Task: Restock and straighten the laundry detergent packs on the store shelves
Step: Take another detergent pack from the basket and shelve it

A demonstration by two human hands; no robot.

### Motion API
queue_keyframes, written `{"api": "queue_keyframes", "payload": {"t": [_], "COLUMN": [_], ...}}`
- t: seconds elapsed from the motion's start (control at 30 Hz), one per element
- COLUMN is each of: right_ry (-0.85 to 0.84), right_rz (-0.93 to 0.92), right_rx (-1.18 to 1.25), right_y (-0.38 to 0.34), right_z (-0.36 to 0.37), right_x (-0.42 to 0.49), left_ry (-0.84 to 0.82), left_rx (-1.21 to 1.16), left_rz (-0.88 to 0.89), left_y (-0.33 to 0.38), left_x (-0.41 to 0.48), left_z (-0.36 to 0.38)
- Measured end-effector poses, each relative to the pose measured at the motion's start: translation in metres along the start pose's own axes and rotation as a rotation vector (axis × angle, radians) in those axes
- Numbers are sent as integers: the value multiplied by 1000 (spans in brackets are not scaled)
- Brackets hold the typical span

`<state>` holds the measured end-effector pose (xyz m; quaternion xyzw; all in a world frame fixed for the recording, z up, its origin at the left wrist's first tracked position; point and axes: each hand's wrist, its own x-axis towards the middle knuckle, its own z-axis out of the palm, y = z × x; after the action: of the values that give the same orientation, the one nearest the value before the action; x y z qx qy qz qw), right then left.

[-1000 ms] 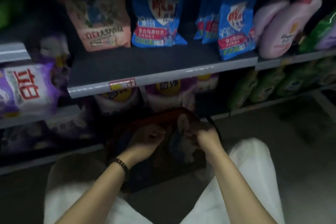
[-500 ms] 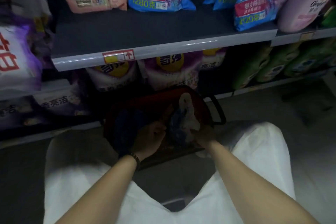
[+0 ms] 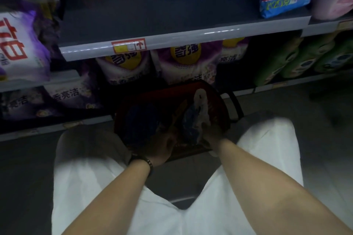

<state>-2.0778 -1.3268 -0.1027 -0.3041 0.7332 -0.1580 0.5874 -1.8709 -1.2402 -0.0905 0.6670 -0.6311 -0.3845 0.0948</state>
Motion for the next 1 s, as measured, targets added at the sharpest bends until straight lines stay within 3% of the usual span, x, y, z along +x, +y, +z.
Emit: {"api": "queue_keyframes", "payload": {"t": [0.23,0.4,0.53,0.6,0.73,0.9,1.0], "right_ry": [4,27,-31,-75,-119,-164,-240], "right_rz": [-279,-418,-577,-676,-898,-1065,-1124], "right_rx": [-304,-92,75,37,38,230,314], "right_y": [-5,-32,-66,-87,-132,-185,-214], "right_z": [14,12,-10,-16,-29,-65,-93], "right_x": [-11,-37,-85,-117,-184,-261,-307], "left_ry": [59,88,74,25,273,158,55], "left_rx": [-58,-180,-175,-295,-606,-1128,-1090], "left_rz": [41,-60,-9,11,2,141,209], "left_y": [0,-7,6,26,66,88,113], "left_x": [0,-1,-7,-9,-10,-31,-33], "left_z": [-3,-10,-12,-15,-34,-87,-124]}}
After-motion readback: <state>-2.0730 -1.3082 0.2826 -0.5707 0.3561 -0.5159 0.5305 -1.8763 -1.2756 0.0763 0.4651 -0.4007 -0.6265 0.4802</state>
